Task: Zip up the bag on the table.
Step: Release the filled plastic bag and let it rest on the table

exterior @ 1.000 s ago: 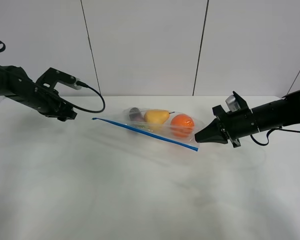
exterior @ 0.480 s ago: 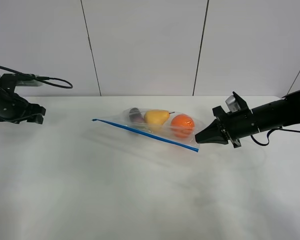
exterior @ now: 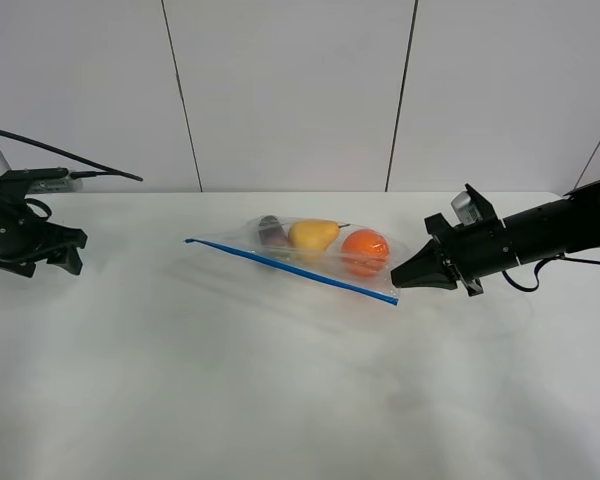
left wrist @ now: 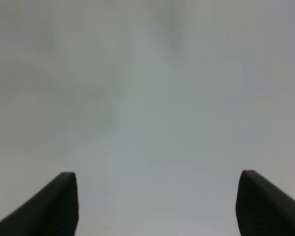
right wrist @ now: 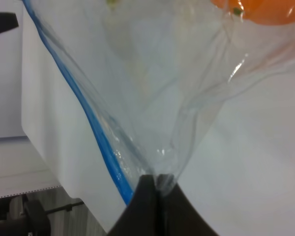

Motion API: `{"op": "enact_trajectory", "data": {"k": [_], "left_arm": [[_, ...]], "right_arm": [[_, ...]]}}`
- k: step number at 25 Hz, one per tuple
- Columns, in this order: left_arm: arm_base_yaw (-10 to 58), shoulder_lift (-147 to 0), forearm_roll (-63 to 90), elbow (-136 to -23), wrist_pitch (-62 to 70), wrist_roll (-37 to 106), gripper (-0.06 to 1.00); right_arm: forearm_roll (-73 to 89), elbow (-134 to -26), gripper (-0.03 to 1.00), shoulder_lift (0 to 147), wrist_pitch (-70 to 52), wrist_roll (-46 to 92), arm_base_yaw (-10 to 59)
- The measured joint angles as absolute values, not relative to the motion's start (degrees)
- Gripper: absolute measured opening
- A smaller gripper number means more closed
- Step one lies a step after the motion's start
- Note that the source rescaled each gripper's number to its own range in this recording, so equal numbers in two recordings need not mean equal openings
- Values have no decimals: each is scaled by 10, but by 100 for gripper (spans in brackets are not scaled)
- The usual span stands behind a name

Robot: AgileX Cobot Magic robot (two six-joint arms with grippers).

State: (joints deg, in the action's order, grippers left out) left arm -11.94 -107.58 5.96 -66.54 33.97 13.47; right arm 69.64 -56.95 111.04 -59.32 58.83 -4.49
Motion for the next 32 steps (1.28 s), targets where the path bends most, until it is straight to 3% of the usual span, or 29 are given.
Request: {"op": "enact_trajectory", "data": {"k": [22, 32], "left_arm": [[-119, -785, 111, -665, 443, 146, 100], [-9, -628, 147, -629, 440, 172, 100]], "right_arm": [[685, -569, 0, 1110, -589, 588, -45], [685, -569, 0, 1110, -589, 588, -45]]}}
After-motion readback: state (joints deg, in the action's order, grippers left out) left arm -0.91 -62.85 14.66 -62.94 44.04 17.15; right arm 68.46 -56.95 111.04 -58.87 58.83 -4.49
